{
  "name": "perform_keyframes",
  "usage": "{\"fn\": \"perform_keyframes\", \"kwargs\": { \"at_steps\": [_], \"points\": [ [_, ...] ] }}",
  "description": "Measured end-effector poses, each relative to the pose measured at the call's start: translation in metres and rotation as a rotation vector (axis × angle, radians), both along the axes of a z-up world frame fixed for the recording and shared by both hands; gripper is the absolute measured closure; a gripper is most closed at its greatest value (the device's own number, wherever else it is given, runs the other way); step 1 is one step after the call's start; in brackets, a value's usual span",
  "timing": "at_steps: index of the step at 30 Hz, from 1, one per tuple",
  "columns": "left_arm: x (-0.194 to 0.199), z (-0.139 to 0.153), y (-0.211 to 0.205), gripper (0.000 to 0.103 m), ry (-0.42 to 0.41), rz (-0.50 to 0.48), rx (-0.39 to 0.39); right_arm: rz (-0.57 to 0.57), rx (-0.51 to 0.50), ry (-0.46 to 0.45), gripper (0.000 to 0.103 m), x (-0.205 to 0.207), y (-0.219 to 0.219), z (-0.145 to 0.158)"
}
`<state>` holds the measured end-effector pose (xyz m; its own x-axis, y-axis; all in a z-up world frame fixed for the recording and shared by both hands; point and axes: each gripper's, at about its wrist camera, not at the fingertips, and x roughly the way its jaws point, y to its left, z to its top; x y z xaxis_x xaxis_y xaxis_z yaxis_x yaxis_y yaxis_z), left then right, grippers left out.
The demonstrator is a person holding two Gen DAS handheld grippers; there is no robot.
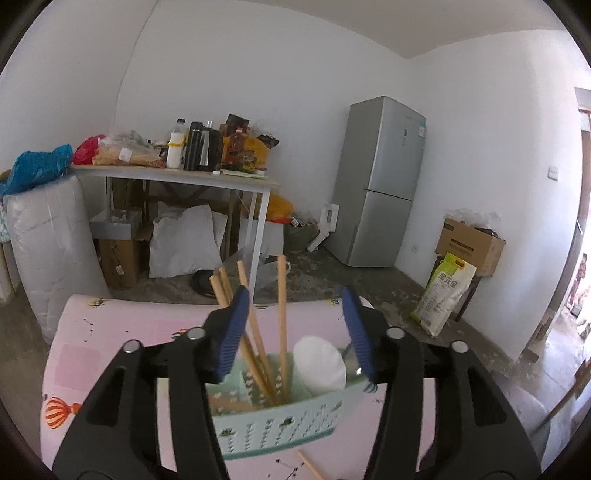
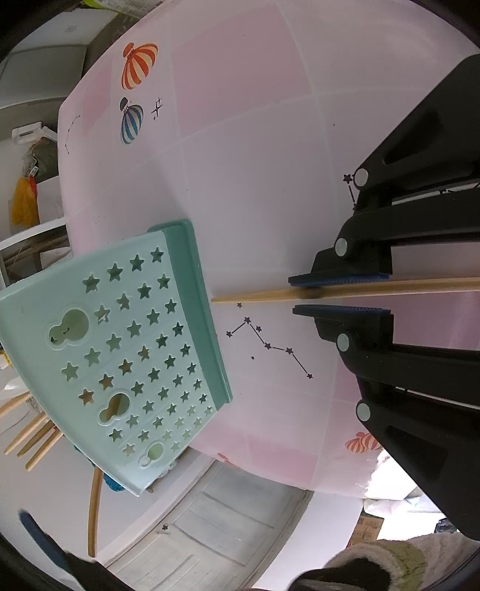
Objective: Organize utensils
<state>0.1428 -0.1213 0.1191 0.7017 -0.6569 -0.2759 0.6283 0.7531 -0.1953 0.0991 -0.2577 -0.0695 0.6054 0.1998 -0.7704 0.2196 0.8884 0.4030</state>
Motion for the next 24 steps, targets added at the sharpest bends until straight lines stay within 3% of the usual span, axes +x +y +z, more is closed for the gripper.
{"fn": "perform_keyframes", "kwargs": {
  "at_steps": [7, 11, 15, 21, 24],
  "points": [
    [-0.029, -0.02, 0.034, 0.037, -0.001, -0.021, 0.086, 0.002, -0.029, 0.02, 0.092, 0.005, 0.007, 0.002],
    [-0.037, -0.04, 0.051, 0.031, 0.015, -0.021, 0.16, 0.019, -0.05, 0.034, 0.081, 0.011, 0.015, 0.006],
    [-0.038, -0.066, 0.062, 0.029, 0.074, -0.003, 0.22, 0.027, -0.125, 0.047, 0.077, 0.02, 0.028, 0.008],
    [-0.029, -0.104, 0.073, 0.029, 0.185, 0.064, 0.308, 0.023, -0.21, 0.068, 0.077, 0.036, 0.035, 0.009],
    [-0.026, -0.123, 0.072, 0.027, 0.216, 0.102, 0.388, 0.022, -0.273, 0.076, 0.081, 0.045, 0.039, 0.008]
  ]
}}
